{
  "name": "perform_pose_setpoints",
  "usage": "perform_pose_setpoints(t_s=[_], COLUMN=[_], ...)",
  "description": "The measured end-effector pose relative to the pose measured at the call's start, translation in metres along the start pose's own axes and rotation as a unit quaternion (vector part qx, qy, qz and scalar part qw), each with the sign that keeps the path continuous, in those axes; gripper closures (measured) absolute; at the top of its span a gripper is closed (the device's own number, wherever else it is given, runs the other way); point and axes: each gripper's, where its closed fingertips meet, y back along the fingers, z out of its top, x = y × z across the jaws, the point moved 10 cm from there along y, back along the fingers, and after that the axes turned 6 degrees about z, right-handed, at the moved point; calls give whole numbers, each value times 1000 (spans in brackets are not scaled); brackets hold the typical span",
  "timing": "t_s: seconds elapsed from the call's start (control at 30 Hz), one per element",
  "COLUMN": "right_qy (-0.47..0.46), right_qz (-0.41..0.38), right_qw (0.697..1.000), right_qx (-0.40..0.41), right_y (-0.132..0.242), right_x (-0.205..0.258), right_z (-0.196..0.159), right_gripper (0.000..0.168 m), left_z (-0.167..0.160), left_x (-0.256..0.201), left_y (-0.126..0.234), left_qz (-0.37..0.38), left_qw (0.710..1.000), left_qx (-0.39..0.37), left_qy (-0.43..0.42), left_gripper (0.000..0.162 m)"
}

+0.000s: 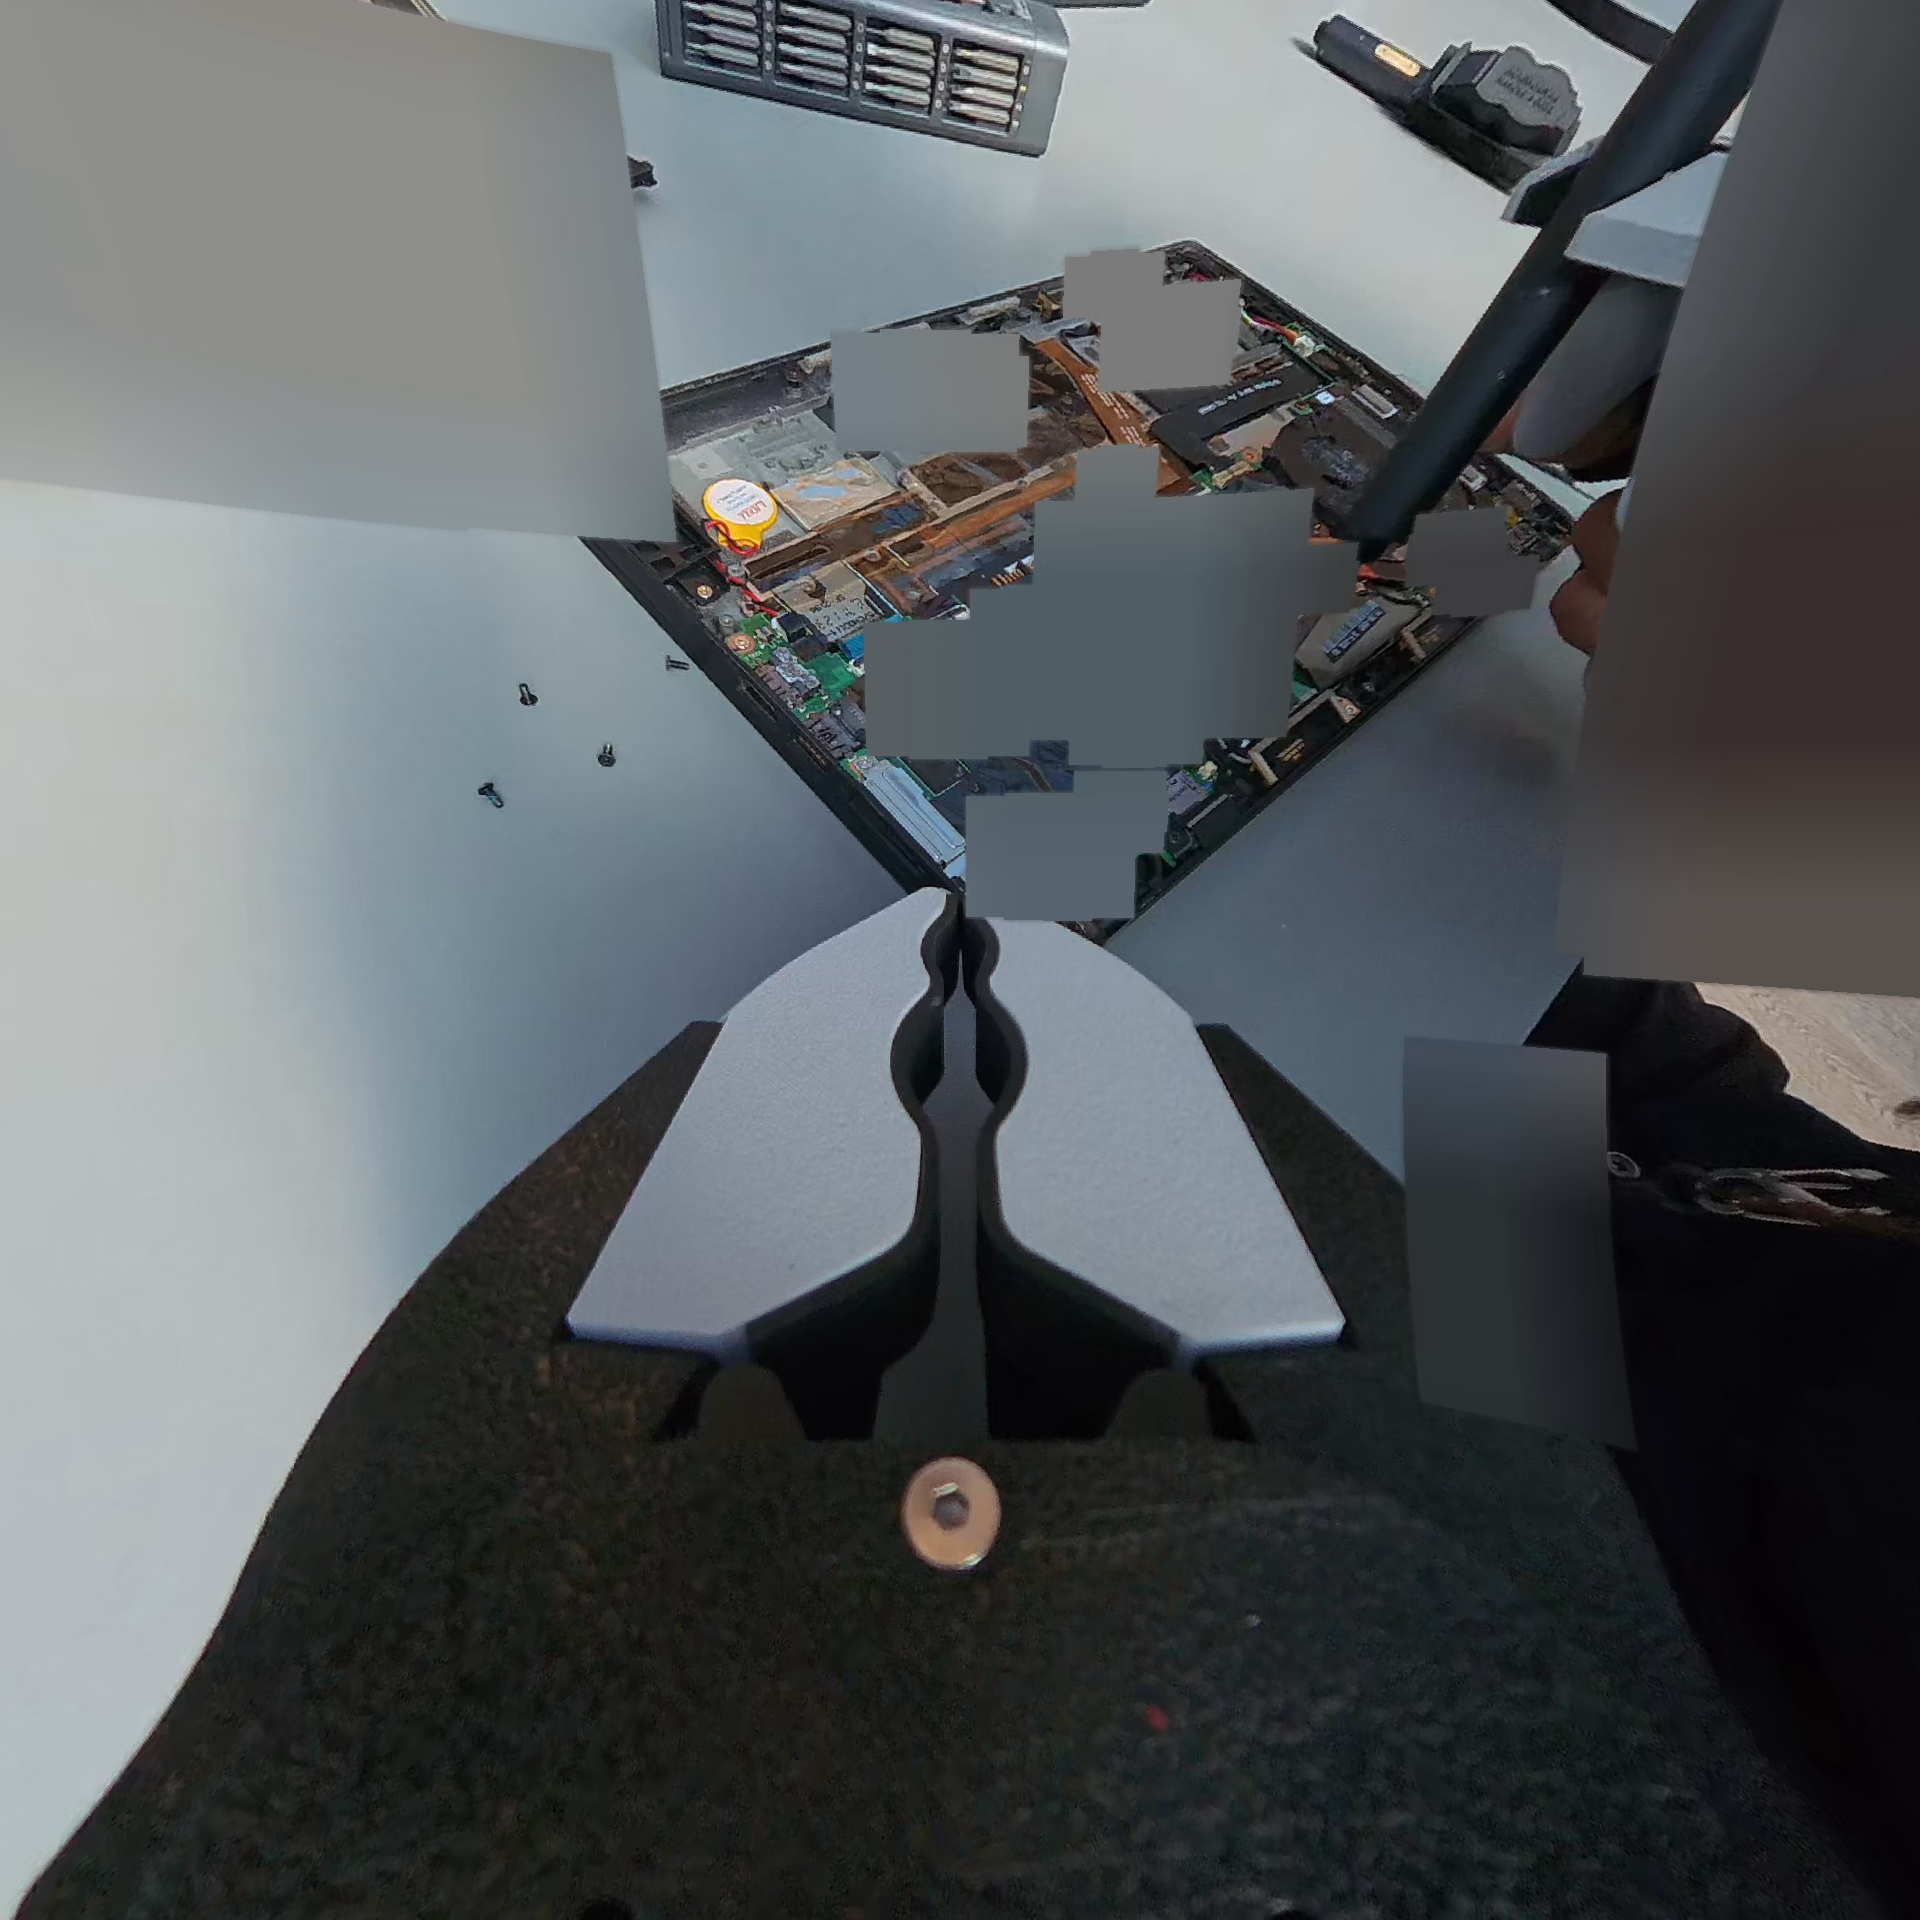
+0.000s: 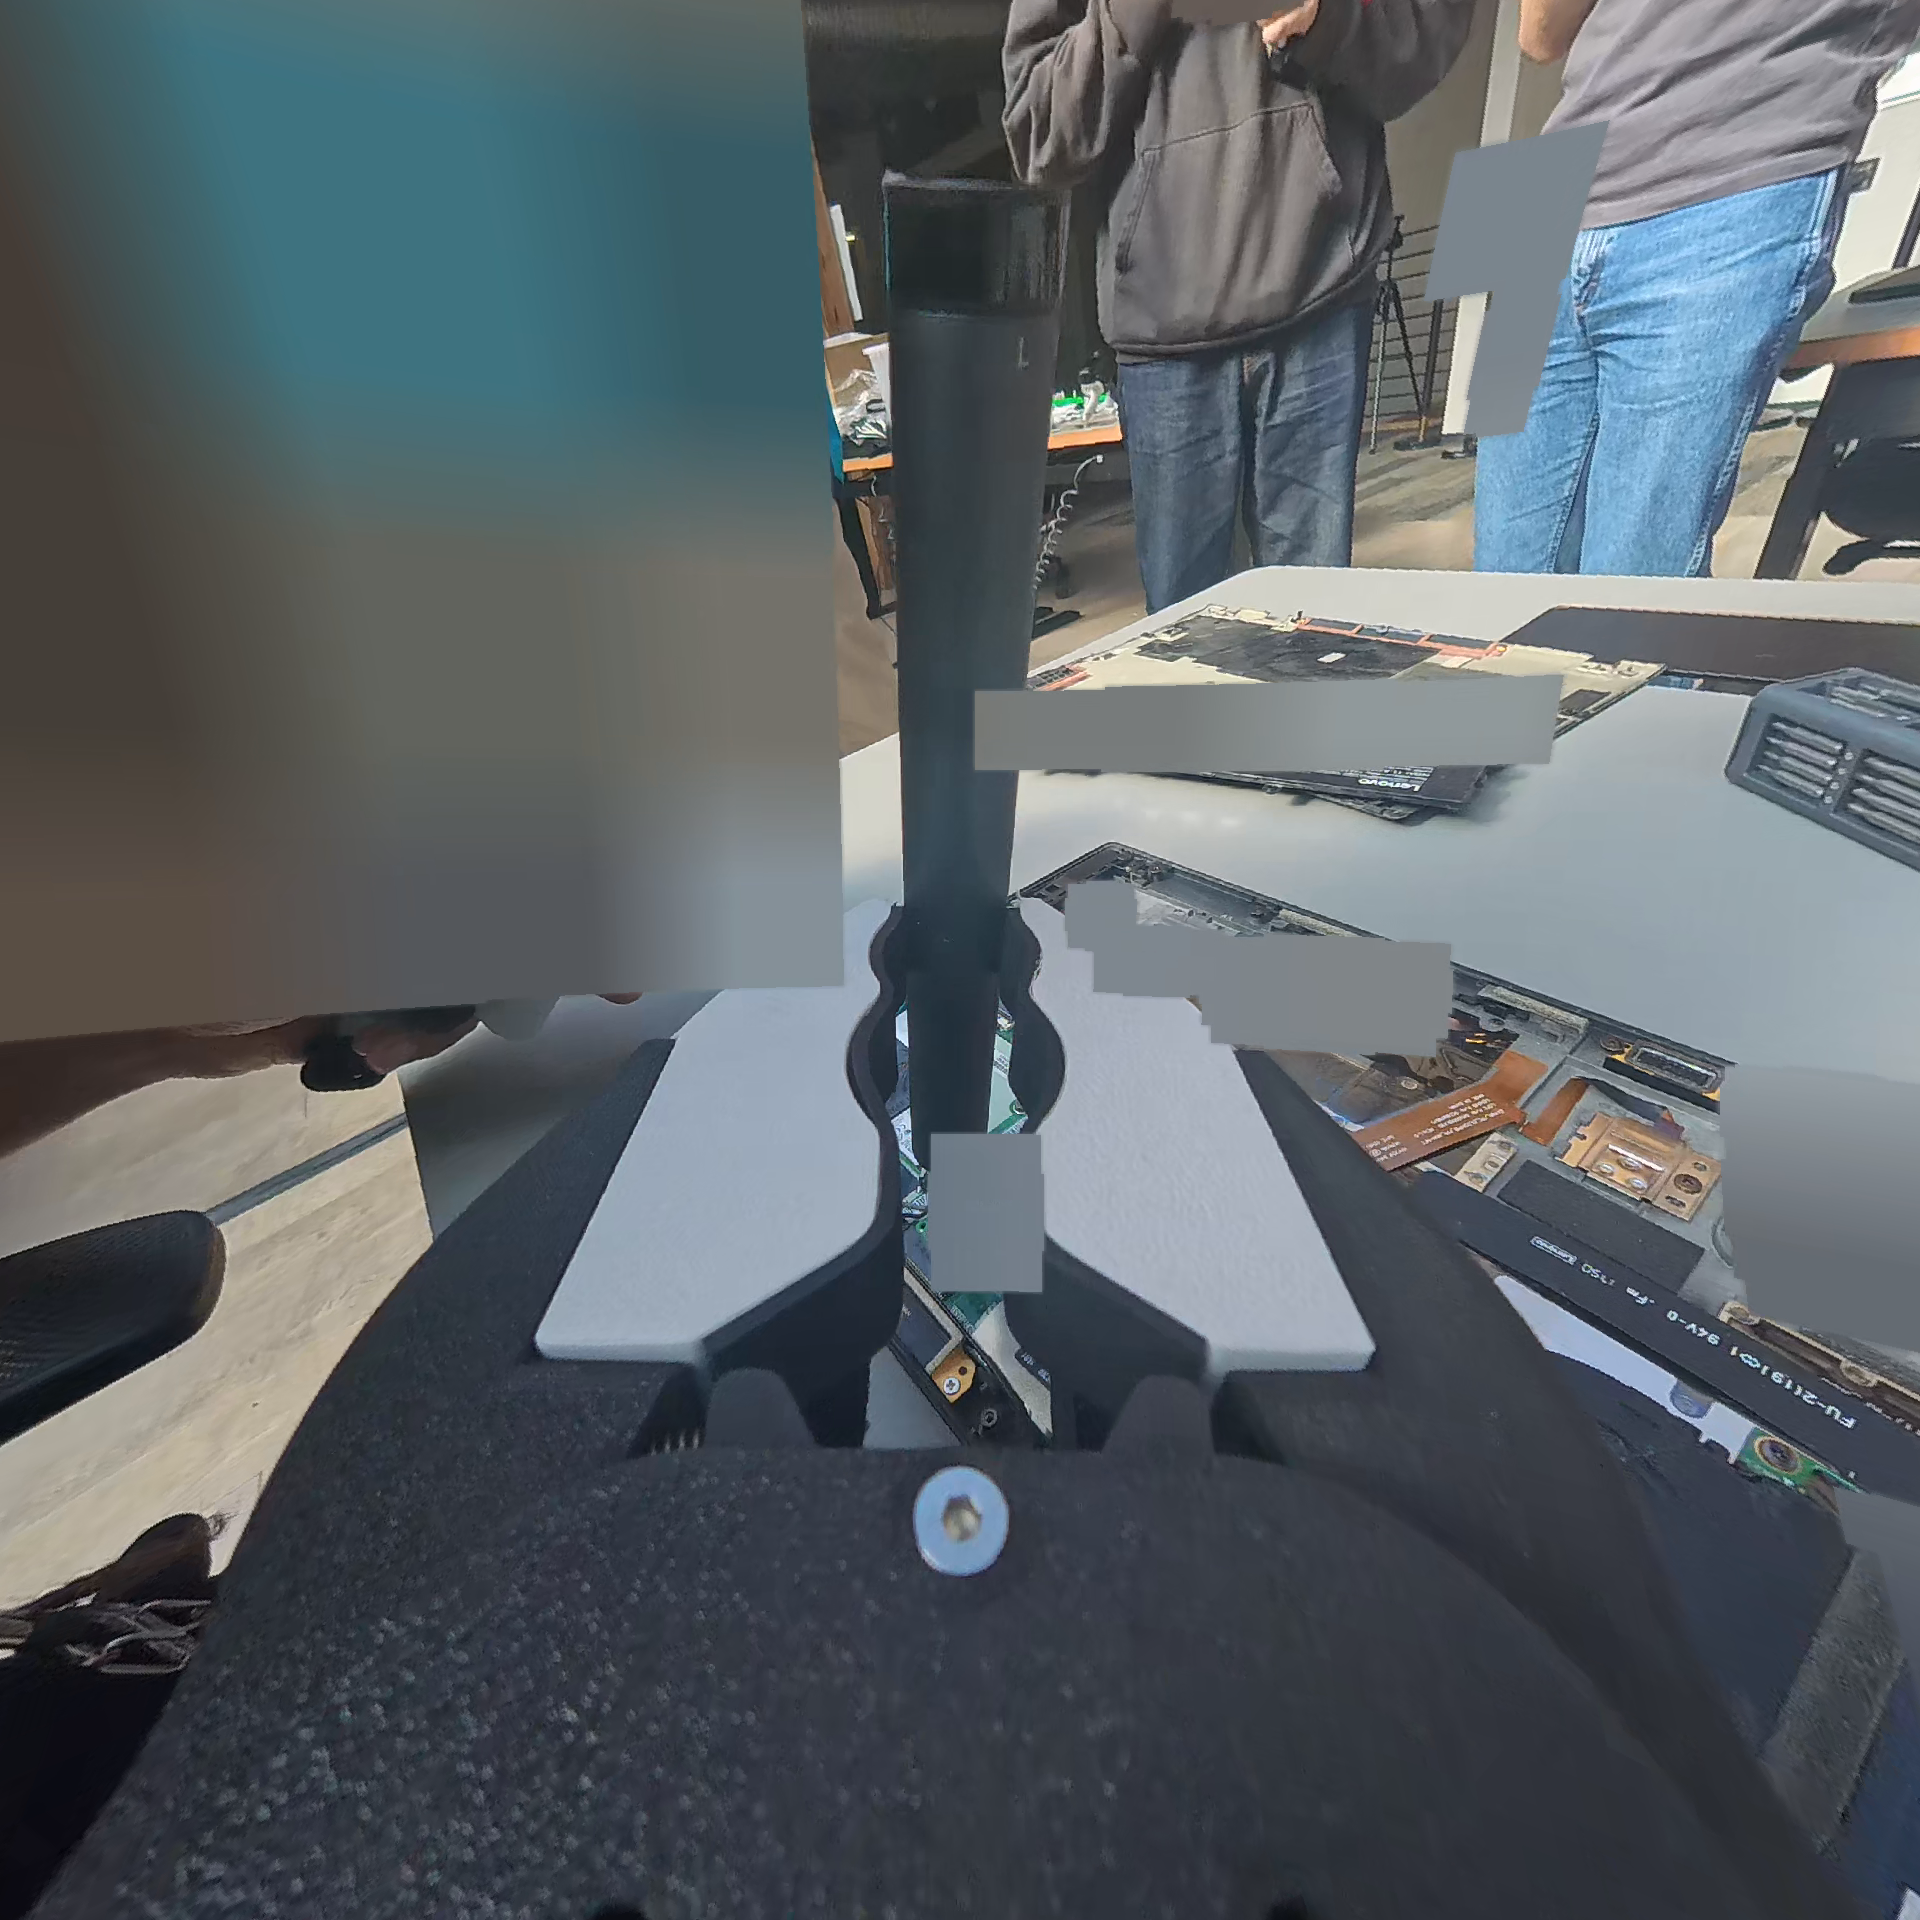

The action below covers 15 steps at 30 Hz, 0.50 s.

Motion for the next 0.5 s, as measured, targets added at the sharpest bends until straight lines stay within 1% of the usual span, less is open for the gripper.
perform_pose_setpoints(t_s=[0.5], right_qy=[-3], right_qz=[-44], right_qw=[999], right_qx=[-7], right_y=[31], right_x=[-3], right_z=[0], right_gripper=[152], left_z=[3], left_x=[-3], left_y=[-5], left_qz=[-5], left_qw=[1000], left_qx=[3], left_qy=[-7], left_gripper=[162])
